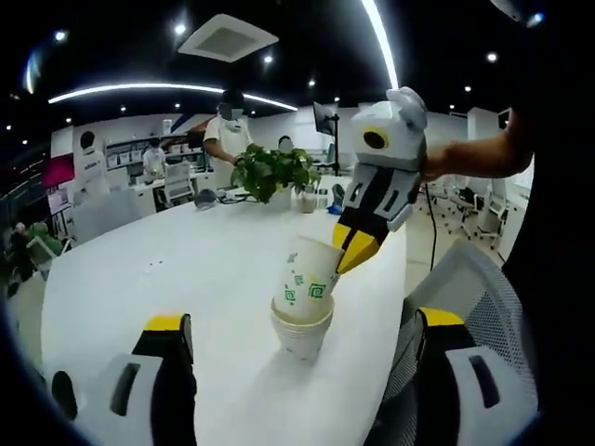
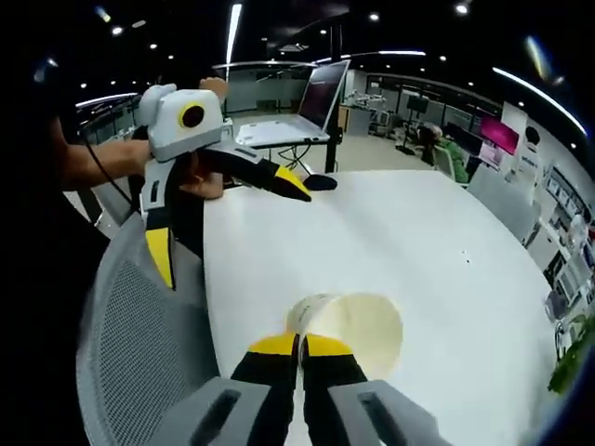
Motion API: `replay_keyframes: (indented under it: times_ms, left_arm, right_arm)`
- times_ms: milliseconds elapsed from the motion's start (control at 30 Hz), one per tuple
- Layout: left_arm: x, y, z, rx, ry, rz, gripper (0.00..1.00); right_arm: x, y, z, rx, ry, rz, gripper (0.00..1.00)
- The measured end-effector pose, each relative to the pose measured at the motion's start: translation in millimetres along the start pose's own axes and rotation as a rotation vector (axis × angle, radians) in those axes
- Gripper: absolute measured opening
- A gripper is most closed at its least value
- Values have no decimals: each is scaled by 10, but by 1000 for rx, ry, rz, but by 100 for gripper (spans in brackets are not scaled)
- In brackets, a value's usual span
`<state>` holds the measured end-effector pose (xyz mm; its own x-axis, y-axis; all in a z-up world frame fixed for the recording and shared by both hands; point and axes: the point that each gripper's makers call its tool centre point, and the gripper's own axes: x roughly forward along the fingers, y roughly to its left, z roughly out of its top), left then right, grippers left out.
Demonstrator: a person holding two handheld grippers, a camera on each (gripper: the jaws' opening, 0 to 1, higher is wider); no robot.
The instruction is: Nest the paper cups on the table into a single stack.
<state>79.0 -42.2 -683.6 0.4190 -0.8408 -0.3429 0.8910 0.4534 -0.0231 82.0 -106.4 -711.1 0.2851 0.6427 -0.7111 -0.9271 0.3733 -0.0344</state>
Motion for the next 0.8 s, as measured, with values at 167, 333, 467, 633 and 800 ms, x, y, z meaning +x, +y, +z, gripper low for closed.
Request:
replay_keyframes:
  times_ms: [167, 333, 467, 633, 800]
  left_arm:
    - [4, 1, -1, 2, 2, 2, 98]
    - [5, 3, -25, 3, 10, 4, 97]
    - [7, -7, -42, -1, 11, 4, 97]
    - [12, 9, -75, -1, 18, 14, 97]
    - [3, 38, -95, -9, 13, 29, 97]
  right_arm:
    - [68, -17, 4, -2, 13, 17, 0]
    - [119, -26, -7, 8, 28, 23, 0]
    - [141, -14, 4, 15, 30, 30, 0]
    - [202, -8, 28, 33, 33, 43, 1]
    - [296, -12, 62, 47, 26, 55, 1]
